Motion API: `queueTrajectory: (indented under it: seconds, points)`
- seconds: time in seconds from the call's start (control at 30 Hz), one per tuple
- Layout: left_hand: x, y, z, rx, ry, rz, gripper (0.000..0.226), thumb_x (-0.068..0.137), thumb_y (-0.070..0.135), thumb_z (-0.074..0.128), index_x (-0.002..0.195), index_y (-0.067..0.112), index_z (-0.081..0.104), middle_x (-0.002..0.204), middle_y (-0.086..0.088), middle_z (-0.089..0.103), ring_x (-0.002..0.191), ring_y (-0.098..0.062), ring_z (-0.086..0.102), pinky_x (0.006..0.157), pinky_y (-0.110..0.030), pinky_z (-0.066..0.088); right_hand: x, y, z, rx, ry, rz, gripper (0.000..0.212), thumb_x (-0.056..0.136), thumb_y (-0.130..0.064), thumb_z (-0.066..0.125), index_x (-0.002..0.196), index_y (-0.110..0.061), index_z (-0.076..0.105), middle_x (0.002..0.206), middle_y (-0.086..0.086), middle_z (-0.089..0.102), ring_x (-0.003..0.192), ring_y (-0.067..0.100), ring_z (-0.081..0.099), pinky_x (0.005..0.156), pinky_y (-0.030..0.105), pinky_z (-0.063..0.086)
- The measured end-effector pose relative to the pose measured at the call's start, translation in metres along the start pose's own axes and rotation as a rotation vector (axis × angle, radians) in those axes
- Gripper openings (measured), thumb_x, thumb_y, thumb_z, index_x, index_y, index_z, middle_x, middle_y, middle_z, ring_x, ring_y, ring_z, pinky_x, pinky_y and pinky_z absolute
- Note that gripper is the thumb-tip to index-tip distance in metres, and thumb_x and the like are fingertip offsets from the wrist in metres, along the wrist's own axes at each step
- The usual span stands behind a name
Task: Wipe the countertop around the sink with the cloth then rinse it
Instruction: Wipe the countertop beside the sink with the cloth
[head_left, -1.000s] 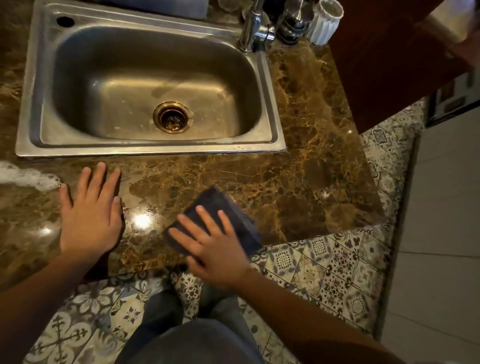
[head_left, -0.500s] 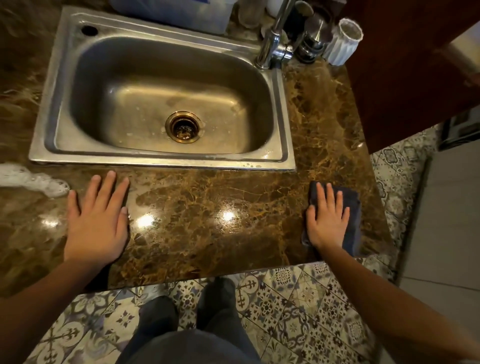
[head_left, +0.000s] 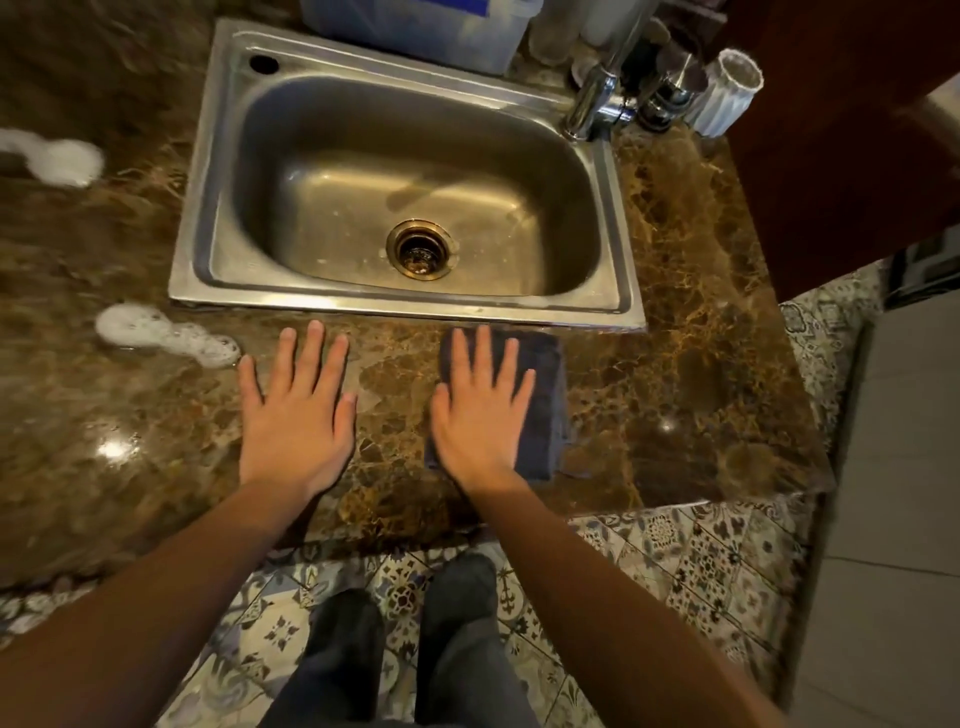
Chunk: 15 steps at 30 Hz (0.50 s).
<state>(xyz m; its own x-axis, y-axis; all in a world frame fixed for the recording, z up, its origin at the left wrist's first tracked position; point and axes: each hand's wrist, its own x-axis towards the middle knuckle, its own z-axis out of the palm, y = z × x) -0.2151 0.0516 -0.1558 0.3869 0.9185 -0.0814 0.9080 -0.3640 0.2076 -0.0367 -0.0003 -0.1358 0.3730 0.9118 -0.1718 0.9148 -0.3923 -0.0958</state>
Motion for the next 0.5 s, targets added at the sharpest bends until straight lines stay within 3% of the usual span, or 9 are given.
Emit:
queueTrajectory:
  seconds: [0.1, 0.3, 0.4, 0.5]
  points:
    - [0.000, -0.001, 0.002, -0.013, 0.005, 0.012, 0.060, 0.097, 0.043, 0.014, 0.154, 0.022, 0.014, 0.162, -0.004, 0.011, 0.149, -0.025, 0.007, 0.116, -0.057, 0.002, -0.021, -0.011, 0.005, -0.001, -0.067, -0.204, 0.064, 0.093, -0.043, 0.017, 0.155, -0.028, 0.010, 0.163, 0.001, 0.003, 0.149, 0.033, -0.005, 0.117, 0.059, 0.003]
    - [-0.001, -0.002, 0.003, 0.001, -0.001, 0.022, 0.061, 0.097, 0.044, 0.020, 0.154, 0.022, 0.020, 0.161, -0.005, 0.015, 0.149, -0.027, 0.009, 0.116, -0.058, 0.004, -0.085, 0.031, 0.013, -0.032, -0.084, -0.578, 0.059, 0.097, -0.041, 0.039, 0.153, -0.033, 0.021, 0.162, -0.004, 0.015, 0.150, 0.028, 0.001, 0.118, 0.053, 0.002]
    - [-0.001, -0.003, 0.003, 0.016, -0.013, 0.022, 0.060, 0.098, 0.044, 0.019, 0.154, 0.022, 0.018, 0.162, -0.004, 0.013, 0.149, -0.026, 0.008, 0.117, -0.057, 0.005, -0.079, 0.069, 0.006, -0.056, -0.100, -0.595, 0.062, 0.095, -0.042, 0.042, 0.152, -0.037, 0.020, 0.161, -0.007, 0.013, 0.150, 0.024, 0.000, 0.118, 0.050, -0.001]
    - [-0.002, -0.003, 0.003, 0.007, -0.015, 0.020, 0.060, 0.098, 0.044, 0.019, 0.154, 0.022, 0.016, 0.162, -0.004, 0.012, 0.150, -0.026, 0.006, 0.117, -0.057, 0.005, -0.055, 0.104, -0.005, -0.061, -0.133, -0.478, 0.063, 0.095, -0.045, 0.036, 0.153, -0.039, 0.012, 0.162, -0.010, 0.003, 0.149, 0.020, -0.008, 0.118, 0.049, -0.002]
